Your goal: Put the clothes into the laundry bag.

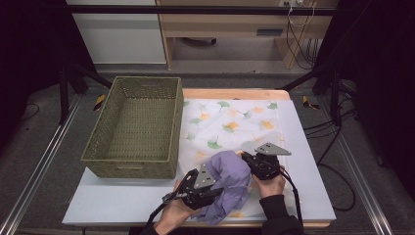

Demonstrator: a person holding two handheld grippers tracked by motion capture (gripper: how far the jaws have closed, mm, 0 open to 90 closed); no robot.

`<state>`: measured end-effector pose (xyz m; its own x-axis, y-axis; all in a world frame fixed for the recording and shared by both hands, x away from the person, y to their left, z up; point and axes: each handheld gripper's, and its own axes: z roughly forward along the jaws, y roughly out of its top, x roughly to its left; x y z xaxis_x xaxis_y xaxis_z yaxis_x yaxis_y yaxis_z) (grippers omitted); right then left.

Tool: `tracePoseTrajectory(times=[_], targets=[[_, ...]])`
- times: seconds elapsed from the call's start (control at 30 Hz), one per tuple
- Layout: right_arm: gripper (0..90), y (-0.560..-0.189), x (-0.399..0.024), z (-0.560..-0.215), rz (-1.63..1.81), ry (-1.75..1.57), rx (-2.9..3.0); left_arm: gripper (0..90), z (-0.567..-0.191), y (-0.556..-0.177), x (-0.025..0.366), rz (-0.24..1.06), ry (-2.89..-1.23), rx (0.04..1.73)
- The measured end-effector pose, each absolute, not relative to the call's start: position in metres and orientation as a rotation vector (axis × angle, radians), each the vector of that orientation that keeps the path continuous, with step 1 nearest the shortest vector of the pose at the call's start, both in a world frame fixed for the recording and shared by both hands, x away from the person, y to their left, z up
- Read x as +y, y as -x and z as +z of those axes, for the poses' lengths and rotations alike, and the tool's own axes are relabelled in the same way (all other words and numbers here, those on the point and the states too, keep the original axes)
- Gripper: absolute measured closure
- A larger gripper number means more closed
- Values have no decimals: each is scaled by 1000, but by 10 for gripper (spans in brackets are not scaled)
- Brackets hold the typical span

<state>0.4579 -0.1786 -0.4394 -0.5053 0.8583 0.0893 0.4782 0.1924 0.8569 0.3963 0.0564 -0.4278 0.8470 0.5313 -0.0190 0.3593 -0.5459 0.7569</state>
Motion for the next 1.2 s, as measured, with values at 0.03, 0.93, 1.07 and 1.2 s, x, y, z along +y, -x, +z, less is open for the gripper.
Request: tracePoseTrajectory(times=[0.03, 0.93, 1.07, 1.2], targets=[[888, -458, -179, -439, 1247, -1248, 2063, 715, -430, -397, 55, 268, -2211, 648], [888, -455, -179, -437, 1254, -1234, 2059, 325, -428, -401, 51, 472, -2197, 684], [888, -454, -179, -436, 1259, -1235, 2056, 324, -418, -411, 60, 497, -2162, 734], [888, -454, -179, -436, 1262, -1237, 2057, 309, -422, -427, 61, 513, -2185, 763]])
